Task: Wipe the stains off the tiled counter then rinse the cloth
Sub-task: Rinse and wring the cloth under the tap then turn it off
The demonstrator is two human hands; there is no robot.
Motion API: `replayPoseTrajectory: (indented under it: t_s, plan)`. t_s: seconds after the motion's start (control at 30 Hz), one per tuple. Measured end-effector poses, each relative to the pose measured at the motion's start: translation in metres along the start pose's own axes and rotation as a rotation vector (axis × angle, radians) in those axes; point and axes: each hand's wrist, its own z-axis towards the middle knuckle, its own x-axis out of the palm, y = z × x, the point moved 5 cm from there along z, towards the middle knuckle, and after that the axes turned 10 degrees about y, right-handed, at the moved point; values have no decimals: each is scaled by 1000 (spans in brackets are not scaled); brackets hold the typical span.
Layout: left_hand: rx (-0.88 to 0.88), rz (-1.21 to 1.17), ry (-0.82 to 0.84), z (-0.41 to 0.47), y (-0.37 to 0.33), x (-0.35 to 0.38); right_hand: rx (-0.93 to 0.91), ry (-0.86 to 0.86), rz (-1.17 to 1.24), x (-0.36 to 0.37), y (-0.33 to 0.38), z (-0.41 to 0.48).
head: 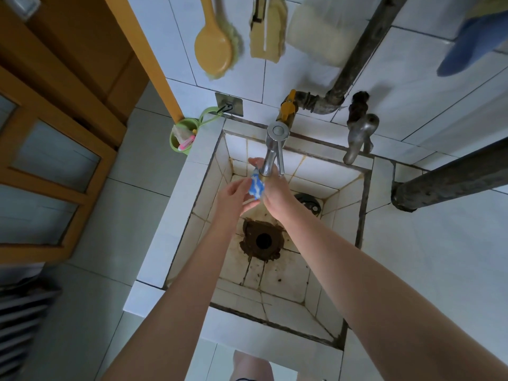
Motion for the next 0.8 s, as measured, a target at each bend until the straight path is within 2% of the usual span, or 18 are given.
replayPoseTrajectory:
  t_s: [0.17, 0.33, 0.47, 0.6, 0.8]
  plan:
    - [-18, 49, 29, 3, 1, -1, -75, 45, -171, -8, 8, -17]
    - [-58, 50, 107, 7, -3, 8, -43, 89, 24, -9, 5, -25]
    - [-26, 54, 56, 10, -8, 4, 18, 15, -199, -18, 6, -32]
    - [-20, 17, 84, 12, -4, -1, -16, -3, -255, -32, 8, -41]
    - [55, 141, -134, 13, -2, -8, -92, -144, -81, -44, 14, -45]
